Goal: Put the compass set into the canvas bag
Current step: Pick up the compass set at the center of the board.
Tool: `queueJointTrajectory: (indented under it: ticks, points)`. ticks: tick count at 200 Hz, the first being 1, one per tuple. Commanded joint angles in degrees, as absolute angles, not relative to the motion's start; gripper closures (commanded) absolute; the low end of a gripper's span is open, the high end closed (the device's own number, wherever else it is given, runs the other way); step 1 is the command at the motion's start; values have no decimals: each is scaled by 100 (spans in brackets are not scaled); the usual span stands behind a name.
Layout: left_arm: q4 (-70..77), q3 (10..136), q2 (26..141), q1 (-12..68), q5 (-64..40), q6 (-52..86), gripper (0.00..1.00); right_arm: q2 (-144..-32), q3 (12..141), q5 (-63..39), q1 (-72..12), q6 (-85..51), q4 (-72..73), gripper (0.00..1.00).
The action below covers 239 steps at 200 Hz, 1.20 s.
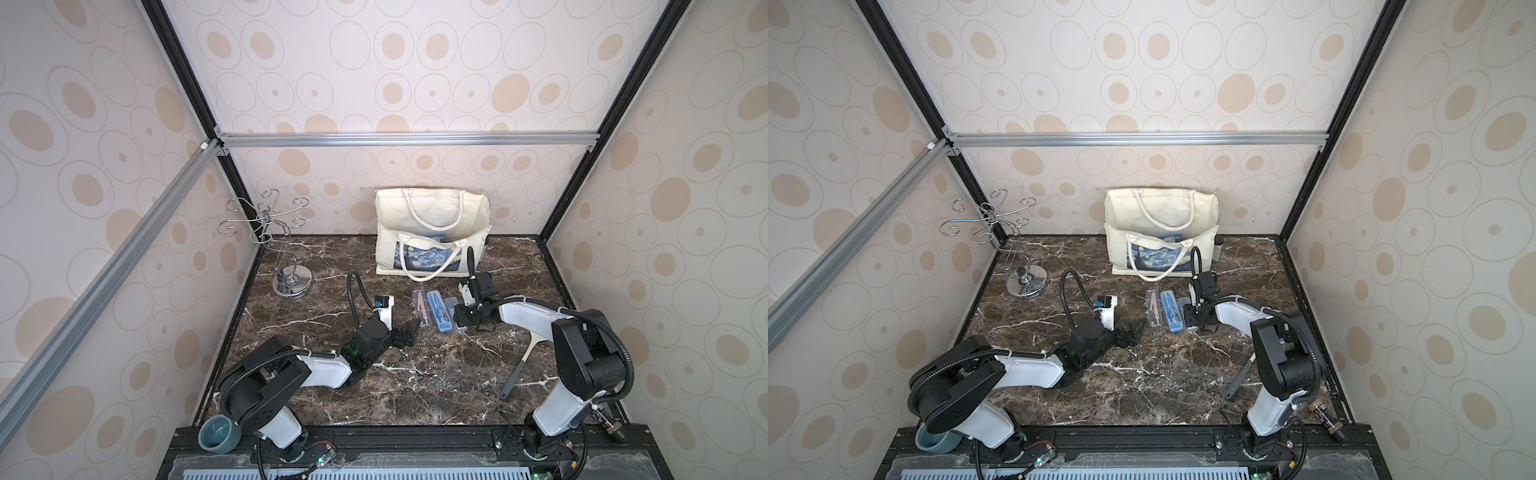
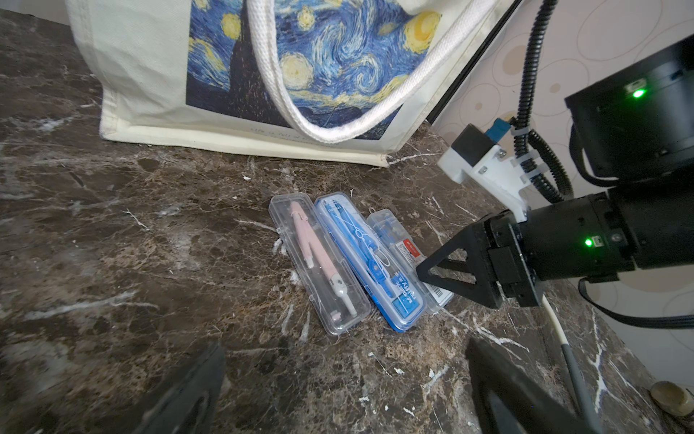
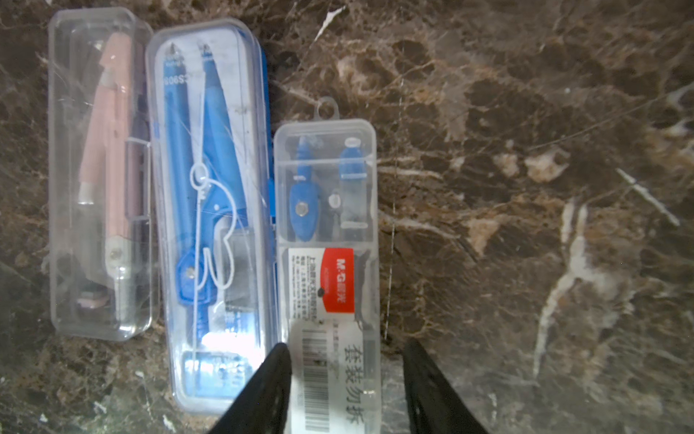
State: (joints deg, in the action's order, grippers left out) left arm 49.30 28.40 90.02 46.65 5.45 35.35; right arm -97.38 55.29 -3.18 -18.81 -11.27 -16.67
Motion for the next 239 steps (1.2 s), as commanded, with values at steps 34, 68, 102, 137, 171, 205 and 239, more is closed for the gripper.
queueJointTrajectory:
  ticks: [34,68,102,137,171,205,239]
  points:
    - [5212,2821,9018,4599,465,3691,0,-9909,5702,-387,-2004,-1213,-1727,49]
    - [5221,2814,9026,4584,441,3707,0,-10118,5833,-176,-2065,-1297,-1844,49]
    - [5226,2820,9026,4579,427,3718,0,-10221,5871,-54,-2069,-1323,-1897,54]
    - [5246,2839,9033,4569,406,3731,0,-10266,5880,-112,-2067,-1262,-1916,59]
    - [5290,2839,9009,4561,409,3727,0,-10162,5837,-144,-2071,-1231,-1874,60]
    - [5266,2870,9009,4511,360,3744,0,-9820,5779,-365,-2066,-1195,-1759,61]
    - [5343,2917,8982,4316,-9,3953,0,-9266,5683,-640,-2072,-1071,-1562,61]
